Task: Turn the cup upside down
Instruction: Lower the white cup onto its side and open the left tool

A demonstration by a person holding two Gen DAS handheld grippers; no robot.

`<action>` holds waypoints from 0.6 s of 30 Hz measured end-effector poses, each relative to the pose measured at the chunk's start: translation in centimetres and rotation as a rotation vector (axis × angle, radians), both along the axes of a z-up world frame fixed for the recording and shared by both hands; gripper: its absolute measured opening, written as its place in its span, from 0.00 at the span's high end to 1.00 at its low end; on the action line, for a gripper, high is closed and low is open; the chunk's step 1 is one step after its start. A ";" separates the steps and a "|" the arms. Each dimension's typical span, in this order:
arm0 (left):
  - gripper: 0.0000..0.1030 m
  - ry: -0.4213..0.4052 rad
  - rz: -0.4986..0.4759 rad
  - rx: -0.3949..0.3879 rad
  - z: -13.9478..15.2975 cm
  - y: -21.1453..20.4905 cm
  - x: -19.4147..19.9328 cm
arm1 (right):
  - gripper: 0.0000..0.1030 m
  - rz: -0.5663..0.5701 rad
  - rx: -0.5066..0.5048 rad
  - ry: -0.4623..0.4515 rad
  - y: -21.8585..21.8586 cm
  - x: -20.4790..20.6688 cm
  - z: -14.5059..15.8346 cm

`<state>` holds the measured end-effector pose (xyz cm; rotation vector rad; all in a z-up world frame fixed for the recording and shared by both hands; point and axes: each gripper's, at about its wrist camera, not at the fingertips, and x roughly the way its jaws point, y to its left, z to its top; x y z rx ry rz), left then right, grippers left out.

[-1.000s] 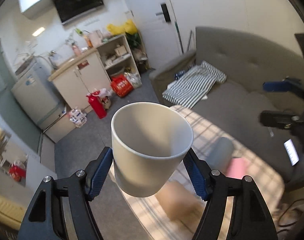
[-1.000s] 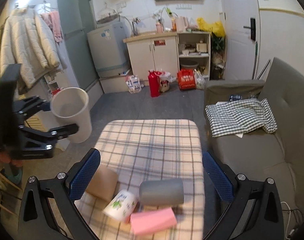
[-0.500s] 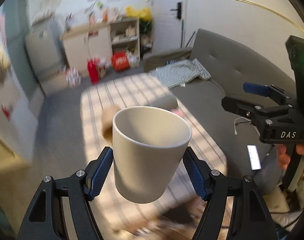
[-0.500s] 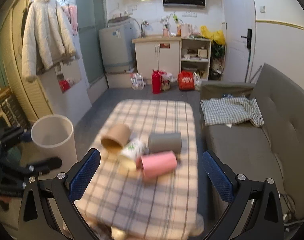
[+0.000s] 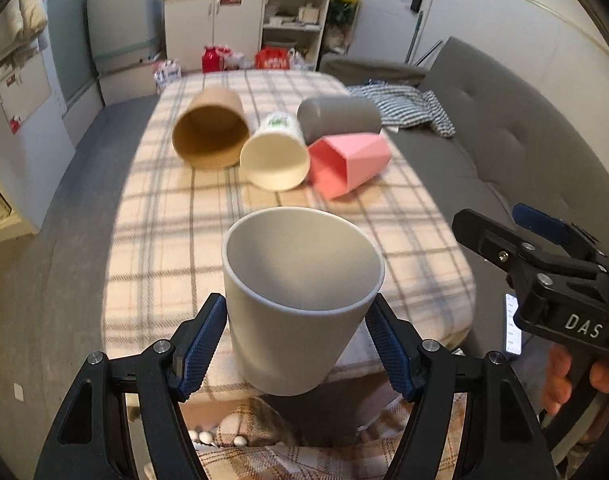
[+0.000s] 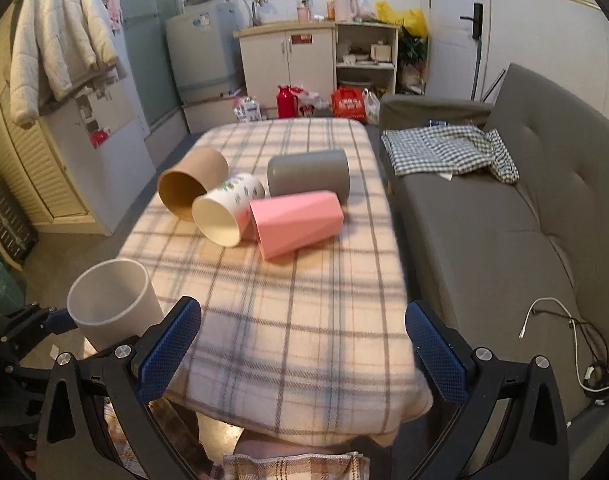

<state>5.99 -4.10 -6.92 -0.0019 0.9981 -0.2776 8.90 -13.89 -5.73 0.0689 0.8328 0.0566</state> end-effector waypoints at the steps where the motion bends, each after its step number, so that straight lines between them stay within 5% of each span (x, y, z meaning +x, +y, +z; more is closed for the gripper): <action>1: 0.29 0.008 -0.005 -0.002 -0.4 -0.2 0.3 | 0.00 0.000 0.004 0.008 0.0 0.2 -0.4; 18: 0.30 0.013 -0.017 0.018 -3.3 -0.9 5.5 | 0.00 -0.053 0.026 0.081 -1.3 3.2 -3.3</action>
